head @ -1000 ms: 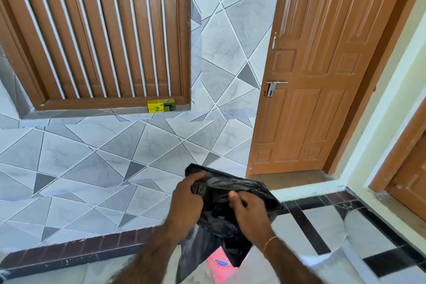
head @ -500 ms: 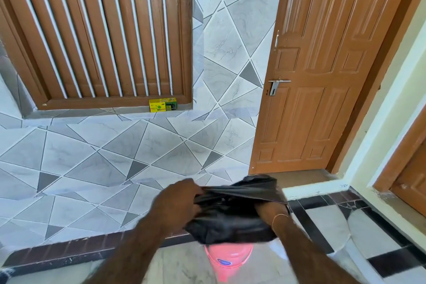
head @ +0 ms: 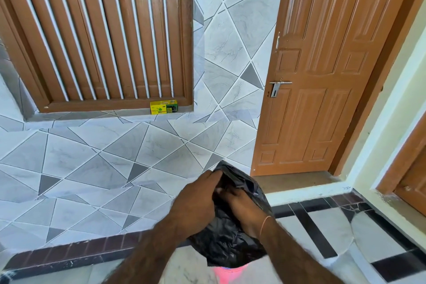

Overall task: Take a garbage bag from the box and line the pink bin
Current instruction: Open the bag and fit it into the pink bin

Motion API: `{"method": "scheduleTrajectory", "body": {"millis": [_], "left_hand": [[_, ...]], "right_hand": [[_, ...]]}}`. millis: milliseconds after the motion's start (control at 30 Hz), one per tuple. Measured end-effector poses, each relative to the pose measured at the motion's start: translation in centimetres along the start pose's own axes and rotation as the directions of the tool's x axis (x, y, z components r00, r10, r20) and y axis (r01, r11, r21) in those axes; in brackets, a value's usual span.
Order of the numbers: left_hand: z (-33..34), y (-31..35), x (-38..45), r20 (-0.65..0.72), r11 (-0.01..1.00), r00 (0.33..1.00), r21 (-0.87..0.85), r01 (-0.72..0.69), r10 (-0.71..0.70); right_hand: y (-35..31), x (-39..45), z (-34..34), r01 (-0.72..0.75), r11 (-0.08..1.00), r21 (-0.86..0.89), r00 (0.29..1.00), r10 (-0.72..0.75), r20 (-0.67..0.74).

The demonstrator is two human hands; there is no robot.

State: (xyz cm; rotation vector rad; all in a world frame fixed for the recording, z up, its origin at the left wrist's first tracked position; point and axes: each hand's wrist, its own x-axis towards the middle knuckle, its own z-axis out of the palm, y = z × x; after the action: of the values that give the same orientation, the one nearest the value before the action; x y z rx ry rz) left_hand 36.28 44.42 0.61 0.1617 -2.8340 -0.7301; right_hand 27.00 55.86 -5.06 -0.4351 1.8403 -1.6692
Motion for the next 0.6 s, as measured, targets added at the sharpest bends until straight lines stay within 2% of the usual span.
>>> {"method": "scheduleTrajectory", "body": {"millis": [33, 67, 100, 133, 167, 200, 233, 267, 367, 400, 500, 600], "left_hand": [[-0.3, 0.3, -0.2, 0.02, 1.0, 1.0, 0.001, -0.012, 0.012], [-0.7, 0.5, -0.4, 0.036, 0.999, 0.999, 0.031, -0.019, 0.018], [-1.1, 0.0, -0.5, 0.04, 0.996, 0.999, 0.087, -0.034, 0.031], [-1.6, -0.6, -0.7, 0.051, 0.988, 0.998, 0.152, -0.035, 0.027], [-2.0, -1.7, -0.7, 0.055, 0.977, 0.999, 0.213, -0.012, 0.0], [-2.4, -2.9, -0.7, 0.058, 0.962, 0.997, 0.27, 0.038, -0.056], [-2.7, -4.2, -0.7, 0.035, 0.94, 0.992, 0.325, 0.1, -0.118], [-3.0, -5.0, -0.6, -0.001, 0.907, 0.982, 0.384, 0.174, -0.188], [-2.1, -6.3, -0.1, -0.127, 0.823, 0.946, 0.468, 0.322, -0.298], [-1.6, -6.0, 0.2, -0.142, 0.828, 0.937, 0.439, 0.348, -0.318], [0.4, -5.8, 1.1, -0.163, 0.865, 0.933, 0.352, 0.359, -0.321], [-0.9, -5.0, 2.5, -0.129, 0.832, 0.935, 0.428, 0.354, -0.331]], "right_hand": [[0.6, 0.4, 0.0, -0.018, 0.995, 0.101, 0.998, 0.023, -0.051], [1.0, 0.9, -0.3, -0.038, 0.995, 0.096, 0.988, 0.052, -0.147], [1.5, 1.3, -1.2, -0.088, 0.996, -0.021, 0.961, 0.08, -0.266], [2.1, 1.5, -2.6, -0.163, 0.964, -0.21, 0.937, 0.085, -0.339], [2.2, 1.3, -4.0, -0.248, 0.849, -0.467, 0.939, 0.092, -0.331], [2.4, 1.2, -5.4, -0.309, 0.671, -0.675, 0.945, 0.138, -0.295], [2.4, 0.9, -6.4, -0.332, 0.495, -0.803, 0.943, 0.187, -0.275], [2.4, 0.6, -7.4, -0.33, 0.373, -0.867, 0.939, 0.226, -0.26], [2.9, 0.2, -8.4, -0.292, 0.136, -0.947, 0.928, 0.28, -0.246], [3.4, 0.3, -8.6, -0.271, 0.102, -0.957, 0.939, 0.245, -0.24], [4.0, 0.6, -8.2, -0.257, 0.118, -0.959, 0.958, 0.161, -0.237], [1.7, 0.8, -8.3, -0.285, 0.136, -0.949, 0.955, 0.122, -0.269]]}}
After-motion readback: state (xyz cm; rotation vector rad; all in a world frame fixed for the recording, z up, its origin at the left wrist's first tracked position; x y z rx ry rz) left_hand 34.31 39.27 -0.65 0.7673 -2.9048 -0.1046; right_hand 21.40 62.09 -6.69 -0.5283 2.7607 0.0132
